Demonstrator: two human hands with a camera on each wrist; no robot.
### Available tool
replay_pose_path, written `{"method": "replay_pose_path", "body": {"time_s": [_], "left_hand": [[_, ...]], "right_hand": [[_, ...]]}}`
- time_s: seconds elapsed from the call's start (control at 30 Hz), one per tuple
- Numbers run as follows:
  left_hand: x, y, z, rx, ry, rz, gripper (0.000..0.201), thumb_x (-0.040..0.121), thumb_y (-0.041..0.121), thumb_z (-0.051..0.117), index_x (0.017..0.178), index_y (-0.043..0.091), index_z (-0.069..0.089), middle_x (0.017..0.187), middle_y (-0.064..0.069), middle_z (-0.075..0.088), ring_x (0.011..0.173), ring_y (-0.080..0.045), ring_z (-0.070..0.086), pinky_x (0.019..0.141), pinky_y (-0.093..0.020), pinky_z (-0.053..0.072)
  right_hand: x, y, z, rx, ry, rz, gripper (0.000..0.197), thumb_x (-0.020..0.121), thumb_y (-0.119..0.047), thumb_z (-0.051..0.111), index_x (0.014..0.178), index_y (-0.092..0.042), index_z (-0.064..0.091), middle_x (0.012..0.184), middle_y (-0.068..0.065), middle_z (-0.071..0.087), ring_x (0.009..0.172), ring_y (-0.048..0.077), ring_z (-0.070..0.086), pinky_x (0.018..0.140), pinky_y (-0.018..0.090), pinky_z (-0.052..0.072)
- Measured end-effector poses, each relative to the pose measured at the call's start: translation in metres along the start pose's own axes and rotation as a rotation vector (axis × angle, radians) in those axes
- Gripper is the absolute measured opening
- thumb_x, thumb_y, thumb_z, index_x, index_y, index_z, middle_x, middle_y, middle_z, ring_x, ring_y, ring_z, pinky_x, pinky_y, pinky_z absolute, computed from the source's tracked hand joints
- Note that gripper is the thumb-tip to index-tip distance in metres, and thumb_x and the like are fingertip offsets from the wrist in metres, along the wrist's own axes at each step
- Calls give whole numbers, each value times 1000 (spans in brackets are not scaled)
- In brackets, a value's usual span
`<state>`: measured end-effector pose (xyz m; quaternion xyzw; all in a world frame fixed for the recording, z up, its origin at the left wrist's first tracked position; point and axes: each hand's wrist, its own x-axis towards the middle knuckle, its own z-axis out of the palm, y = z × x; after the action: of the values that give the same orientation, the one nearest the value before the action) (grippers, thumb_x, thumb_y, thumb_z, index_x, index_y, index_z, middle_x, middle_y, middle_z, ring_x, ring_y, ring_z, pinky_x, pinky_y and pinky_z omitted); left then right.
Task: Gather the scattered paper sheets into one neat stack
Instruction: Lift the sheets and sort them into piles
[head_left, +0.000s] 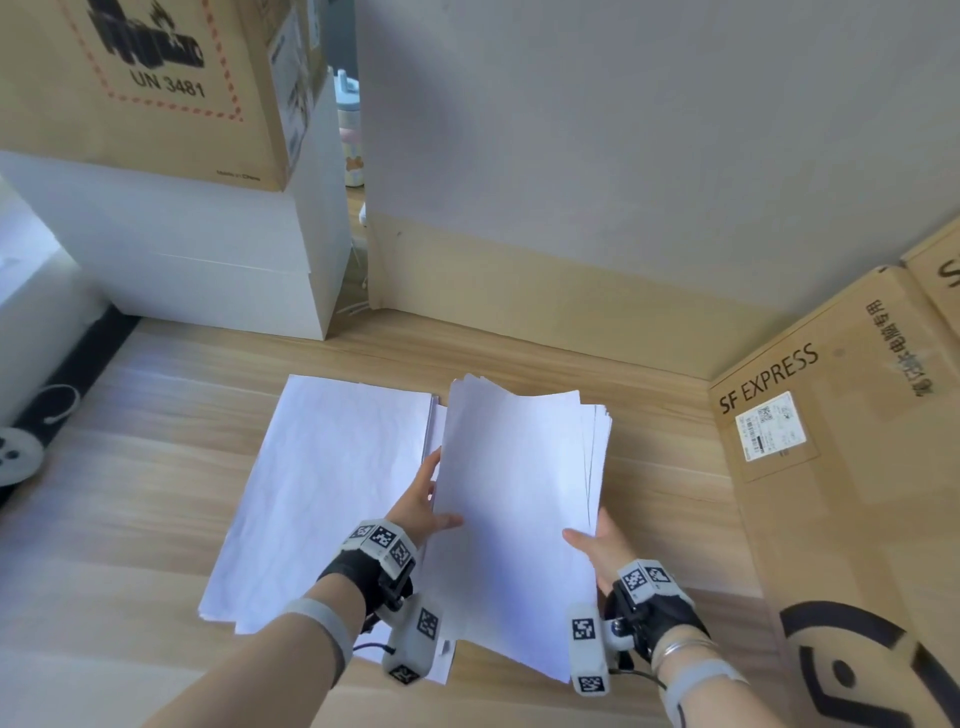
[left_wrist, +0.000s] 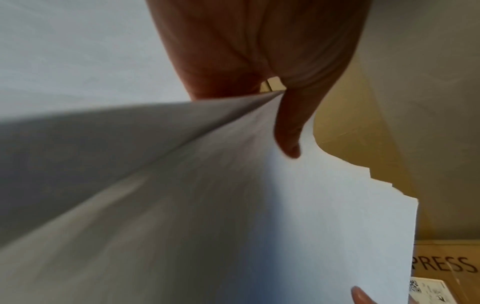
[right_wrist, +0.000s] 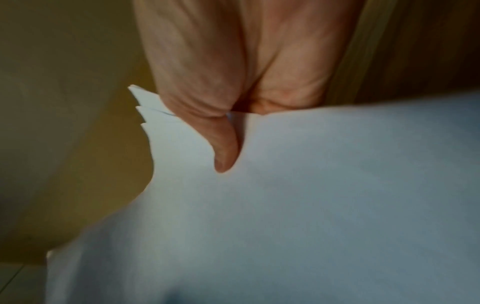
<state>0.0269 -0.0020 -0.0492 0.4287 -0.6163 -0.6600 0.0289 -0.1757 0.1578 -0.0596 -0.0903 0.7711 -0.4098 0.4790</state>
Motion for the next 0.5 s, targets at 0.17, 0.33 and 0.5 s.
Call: {"method": "replay_pose_path", "body": {"time_s": [0.17,0.33,0.5], "left_hand": [[2,-11,-36,258,645,-234,63,80,22,66,135,35,38,141,-13,41,127,-36,39,104,-47,34],[-6,-32,-81,325,747,-618,92,74,43,69,143,45,9,155,-12,9,140,-37,11,113,-52,14],[-5,-36,-97,320,732,-695,101,68,28,77,142,44,9,139,-18,32,127,-38,35,109,-51,26]], "right_hand": [[-6,2,-14,-8,108,-29,48,84,12,54,130,-2,44,119,14,56,104,26,54,98,42,42],[-7,17,-32,77,192,18,52,86,14,51,135,2,38,127,22,53,112,31,52,106,51,37],[-2,28,-33,121,199,11,53,85,12,53,134,-2,39,134,23,51,122,39,50,107,55,35]]}}
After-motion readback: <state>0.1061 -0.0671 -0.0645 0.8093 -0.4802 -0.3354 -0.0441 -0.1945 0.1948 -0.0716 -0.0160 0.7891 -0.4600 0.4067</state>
